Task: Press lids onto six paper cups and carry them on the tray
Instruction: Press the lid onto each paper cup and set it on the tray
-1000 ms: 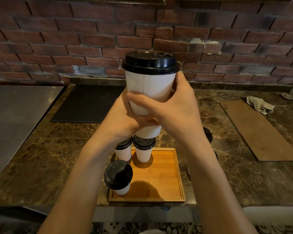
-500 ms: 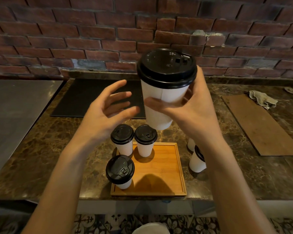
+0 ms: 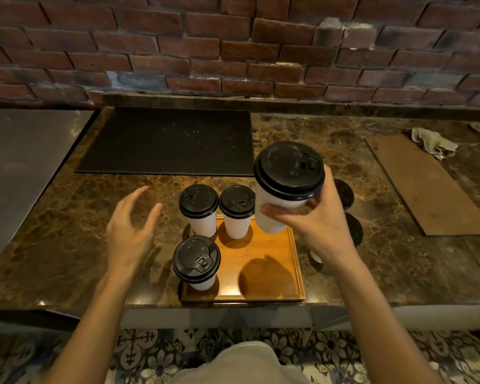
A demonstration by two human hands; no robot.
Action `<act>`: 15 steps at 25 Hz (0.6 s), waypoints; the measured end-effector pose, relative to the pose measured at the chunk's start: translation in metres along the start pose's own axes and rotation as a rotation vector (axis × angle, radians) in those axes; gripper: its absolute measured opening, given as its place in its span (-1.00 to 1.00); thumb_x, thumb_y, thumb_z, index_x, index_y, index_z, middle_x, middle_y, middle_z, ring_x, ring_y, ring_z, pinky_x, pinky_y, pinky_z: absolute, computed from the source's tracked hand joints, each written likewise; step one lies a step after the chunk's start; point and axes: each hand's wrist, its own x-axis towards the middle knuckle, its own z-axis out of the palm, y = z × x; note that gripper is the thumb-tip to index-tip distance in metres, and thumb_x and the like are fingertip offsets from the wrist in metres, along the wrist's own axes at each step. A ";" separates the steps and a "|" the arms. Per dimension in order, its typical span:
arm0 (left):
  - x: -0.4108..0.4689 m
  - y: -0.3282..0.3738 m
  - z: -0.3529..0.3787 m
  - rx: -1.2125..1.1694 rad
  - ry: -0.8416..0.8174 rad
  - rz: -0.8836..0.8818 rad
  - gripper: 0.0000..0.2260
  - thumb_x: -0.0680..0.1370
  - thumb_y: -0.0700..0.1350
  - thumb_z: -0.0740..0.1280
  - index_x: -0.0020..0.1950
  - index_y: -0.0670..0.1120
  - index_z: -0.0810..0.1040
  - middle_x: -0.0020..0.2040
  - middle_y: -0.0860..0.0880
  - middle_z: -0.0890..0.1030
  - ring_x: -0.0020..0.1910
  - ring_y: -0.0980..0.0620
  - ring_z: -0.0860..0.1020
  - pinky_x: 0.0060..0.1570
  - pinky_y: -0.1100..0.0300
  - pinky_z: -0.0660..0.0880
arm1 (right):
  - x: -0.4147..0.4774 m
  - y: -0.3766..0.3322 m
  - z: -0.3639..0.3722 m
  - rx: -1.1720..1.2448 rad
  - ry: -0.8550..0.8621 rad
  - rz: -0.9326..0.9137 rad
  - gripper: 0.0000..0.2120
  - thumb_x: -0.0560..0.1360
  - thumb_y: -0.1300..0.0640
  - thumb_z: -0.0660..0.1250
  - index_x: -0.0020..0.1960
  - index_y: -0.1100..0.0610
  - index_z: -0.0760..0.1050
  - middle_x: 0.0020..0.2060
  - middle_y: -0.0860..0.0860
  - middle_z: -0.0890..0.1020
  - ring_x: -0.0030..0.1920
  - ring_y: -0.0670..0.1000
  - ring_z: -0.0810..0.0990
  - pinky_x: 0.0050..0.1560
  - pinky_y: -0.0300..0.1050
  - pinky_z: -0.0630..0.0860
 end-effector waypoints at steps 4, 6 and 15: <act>-0.028 -0.049 0.026 0.110 -0.118 -0.131 -0.63 0.59 -0.02 0.26 0.39 -0.03 0.41 0.39 -0.07 0.41 0.36 -0.05 0.37 0.28 0.02 0.33 | -0.023 0.048 0.014 0.031 0.042 0.118 -0.09 0.15 -0.03 0.62 0.40 -0.03 0.27 0.20 -0.31 0.50 0.27 -0.31 0.45 0.21 -0.41 0.41; -0.040 -0.070 0.035 0.193 -0.222 -0.177 -0.62 0.60 -0.03 0.25 0.41 -0.05 0.39 0.43 -0.10 0.38 0.40 -0.09 0.33 0.32 -0.06 0.33 | -0.034 0.071 0.019 0.032 0.072 0.171 -0.09 0.14 -0.02 0.63 0.39 -0.03 0.27 0.19 -0.29 0.50 0.25 -0.35 0.44 0.19 -0.47 0.38; -0.079 -0.108 0.058 0.627 -0.511 -0.145 -0.52 0.65 0.04 0.01 0.55 0.01 -0.01 0.57 -0.12 -0.08 0.54 -0.12 -0.13 0.47 -0.02 -0.18 | -0.072 0.133 0.029 -0.059 0.041 0.392 -0.10 0.19 0.18 0.67 0.32 -0.23 0.25 0.13 -0.37 0.48 0.20 -0.40 0.43 0.20 -0.36 0.34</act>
